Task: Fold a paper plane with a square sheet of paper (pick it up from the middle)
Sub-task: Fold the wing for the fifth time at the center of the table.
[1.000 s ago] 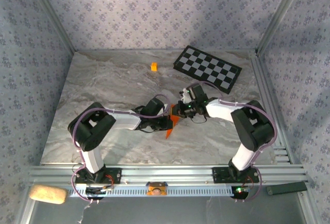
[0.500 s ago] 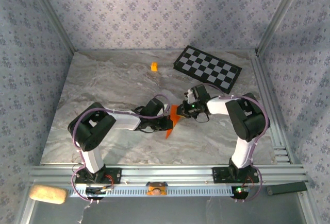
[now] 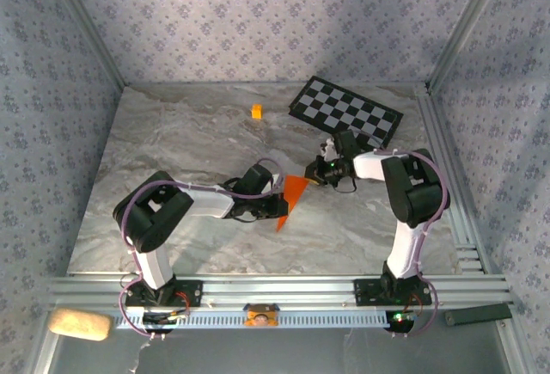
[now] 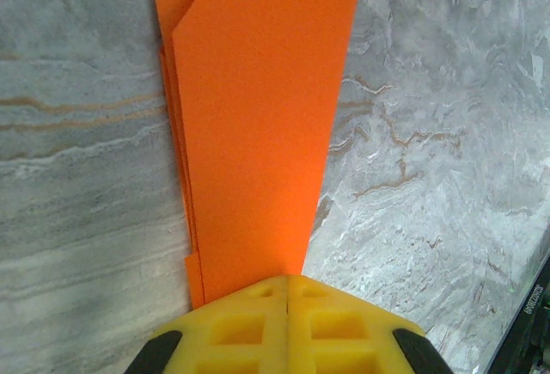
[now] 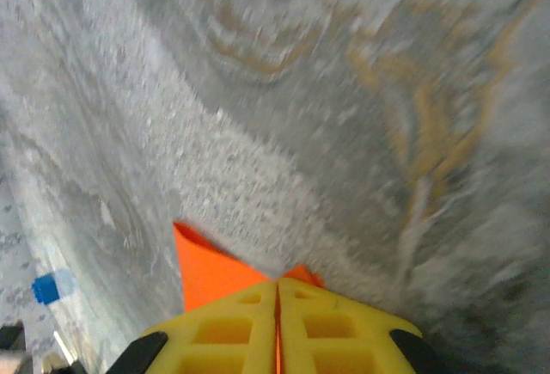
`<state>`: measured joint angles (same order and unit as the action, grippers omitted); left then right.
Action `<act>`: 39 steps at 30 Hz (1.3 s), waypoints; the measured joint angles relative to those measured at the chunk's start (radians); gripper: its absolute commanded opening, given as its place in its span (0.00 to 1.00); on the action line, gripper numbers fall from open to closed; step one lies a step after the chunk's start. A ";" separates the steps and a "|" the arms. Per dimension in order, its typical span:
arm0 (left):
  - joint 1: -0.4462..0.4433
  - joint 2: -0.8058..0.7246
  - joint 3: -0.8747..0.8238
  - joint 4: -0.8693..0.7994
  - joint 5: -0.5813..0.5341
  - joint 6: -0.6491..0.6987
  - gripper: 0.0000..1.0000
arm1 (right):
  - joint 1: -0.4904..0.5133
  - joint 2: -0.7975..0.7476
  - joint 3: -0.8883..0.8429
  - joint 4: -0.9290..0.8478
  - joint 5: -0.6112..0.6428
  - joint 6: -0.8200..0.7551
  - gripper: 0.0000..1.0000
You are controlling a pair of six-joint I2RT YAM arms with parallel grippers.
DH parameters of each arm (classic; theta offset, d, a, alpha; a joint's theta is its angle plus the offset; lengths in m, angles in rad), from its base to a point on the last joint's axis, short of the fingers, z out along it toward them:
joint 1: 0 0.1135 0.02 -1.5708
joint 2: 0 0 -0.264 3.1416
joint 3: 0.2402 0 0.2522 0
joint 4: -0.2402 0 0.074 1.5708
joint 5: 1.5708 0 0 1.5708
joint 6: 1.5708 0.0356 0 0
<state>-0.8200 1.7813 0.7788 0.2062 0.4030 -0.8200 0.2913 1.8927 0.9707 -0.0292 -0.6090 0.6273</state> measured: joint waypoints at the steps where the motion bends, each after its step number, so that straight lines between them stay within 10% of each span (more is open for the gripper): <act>1: 0.000 0.000 -0.002 0.004 0.000 0.000 0.00 | -0.004 0.003 0.011 -0.014 0.009 0.000 0.10; 17: 0.001 0.000 -0.016 0.034 0.001 -0.011 0.00 | -0.004 -0.163 0.041 -0.126 0.177 -0.053 0.14; 39: 0.002 0.000 -0.028 0.060 0.004 -0.030 0.00 | 0.161 -0.133 -0.024 -0.076 0.010 -0.071 0.11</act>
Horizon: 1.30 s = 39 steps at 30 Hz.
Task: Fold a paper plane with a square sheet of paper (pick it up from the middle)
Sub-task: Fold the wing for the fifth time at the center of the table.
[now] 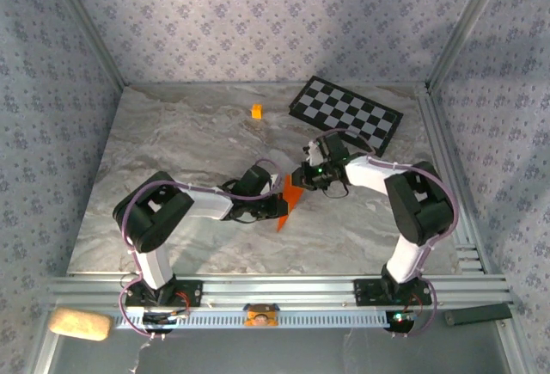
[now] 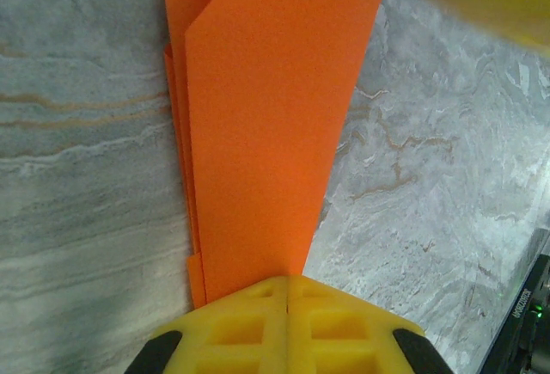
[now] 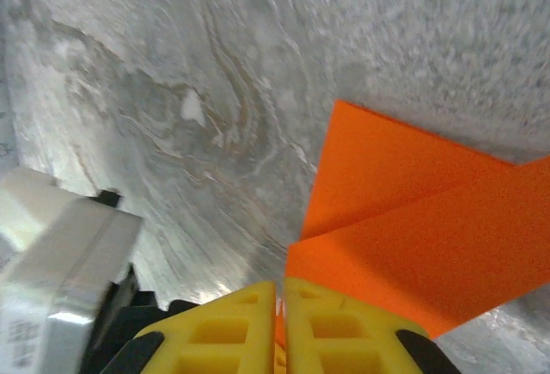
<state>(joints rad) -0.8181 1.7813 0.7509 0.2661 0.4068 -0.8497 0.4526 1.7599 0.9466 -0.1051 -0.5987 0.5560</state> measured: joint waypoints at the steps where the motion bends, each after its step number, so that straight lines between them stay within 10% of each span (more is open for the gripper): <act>1: 0.000 0.000 0.000 0.000 0.000 0.000 0.00 | 0.000 0.012 0.000 0.000 0.000 0.000 0.11; 19: 0.000 0.003 -0.008 0.027 0.002 -0.007 0.00 | -0.165 0.075 0.023 0.011 0.087 0.015 0.12; 39: 0.000 0.003 -0.008 0.027 0.001 -0.015 0.00 | -0.013 -0.034 -0.030 0.027 0.032 0.010 0.12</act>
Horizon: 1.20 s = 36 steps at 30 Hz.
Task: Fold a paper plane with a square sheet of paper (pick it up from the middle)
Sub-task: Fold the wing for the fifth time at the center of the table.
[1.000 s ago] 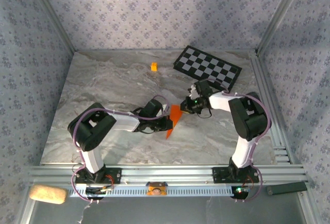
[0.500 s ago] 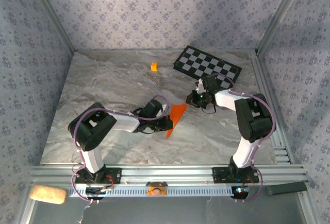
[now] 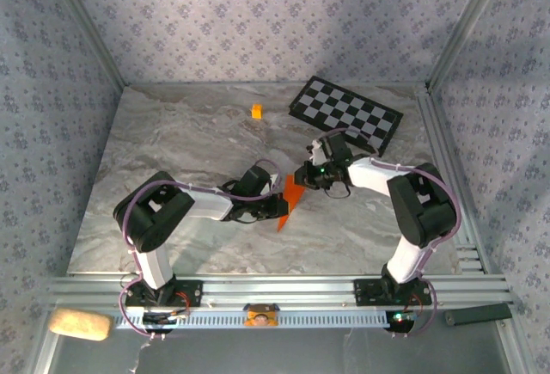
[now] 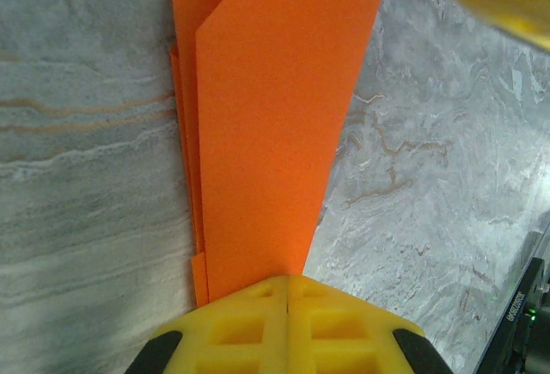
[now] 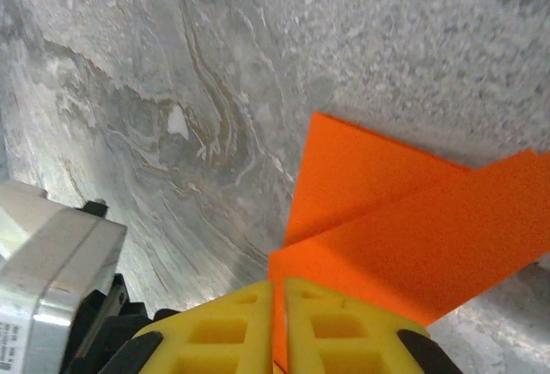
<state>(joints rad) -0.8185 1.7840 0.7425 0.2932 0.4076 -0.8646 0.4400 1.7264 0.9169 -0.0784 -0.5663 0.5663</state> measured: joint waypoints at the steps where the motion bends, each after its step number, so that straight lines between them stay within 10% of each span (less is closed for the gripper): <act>1: 0.000 0.000 0.000 0.000 0.000 0.000 0.00 | 0.002 0.007 -0.001 0.000 -0.002 0.000 0.12; 36: 0.000 -0.005 0.000 -0.002 0.000 -0.016 0.00 | -0.005 0.075 -0.077 0.104 -0.029 0.037 0.03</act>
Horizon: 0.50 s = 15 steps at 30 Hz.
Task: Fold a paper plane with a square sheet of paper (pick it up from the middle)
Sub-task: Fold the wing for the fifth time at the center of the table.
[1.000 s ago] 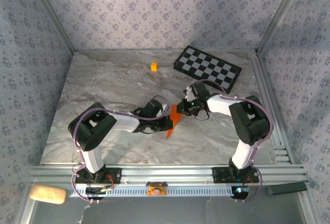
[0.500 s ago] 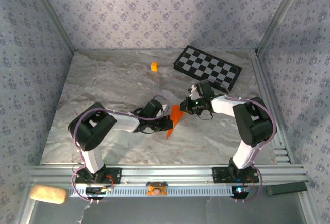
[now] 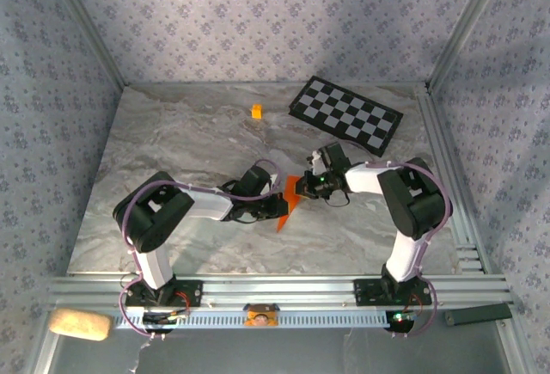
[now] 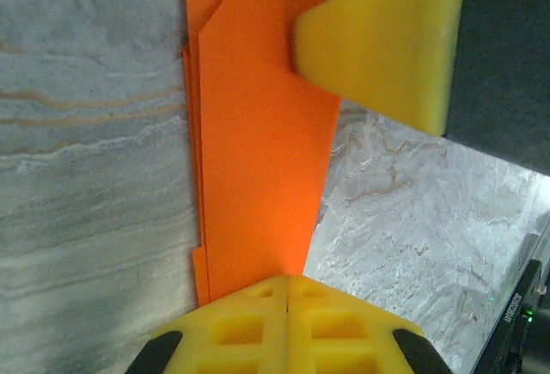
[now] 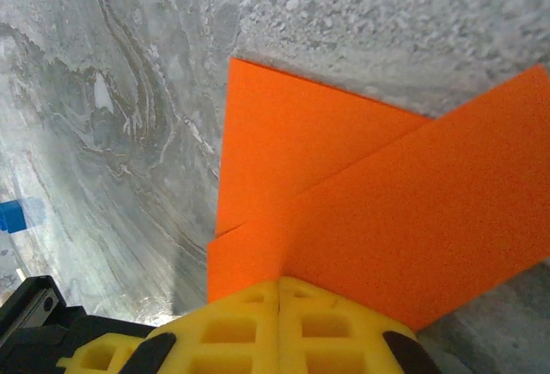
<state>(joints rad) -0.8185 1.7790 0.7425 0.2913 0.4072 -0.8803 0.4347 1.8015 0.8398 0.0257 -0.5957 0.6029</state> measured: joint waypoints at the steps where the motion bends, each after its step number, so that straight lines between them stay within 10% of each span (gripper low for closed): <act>1: 0.000 -0.002 0.000 -0.002 0.000 -0.002 0.00 | -0.002 0.002 0.000 0.002 -0.004 0.000 0.03; 15: -0.003 -0.089 0.028 -0.152 0.013 -0.022 0.00 | -0.007 0.006 -0.001 0.006 -0.015 0.003 0.02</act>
<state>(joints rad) -0.8211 1.6897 0.7708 0.1394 0.4202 -0.9024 0.4278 1.8072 0.8391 0.0319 -0.6106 0.6060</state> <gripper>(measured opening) 0.041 0.052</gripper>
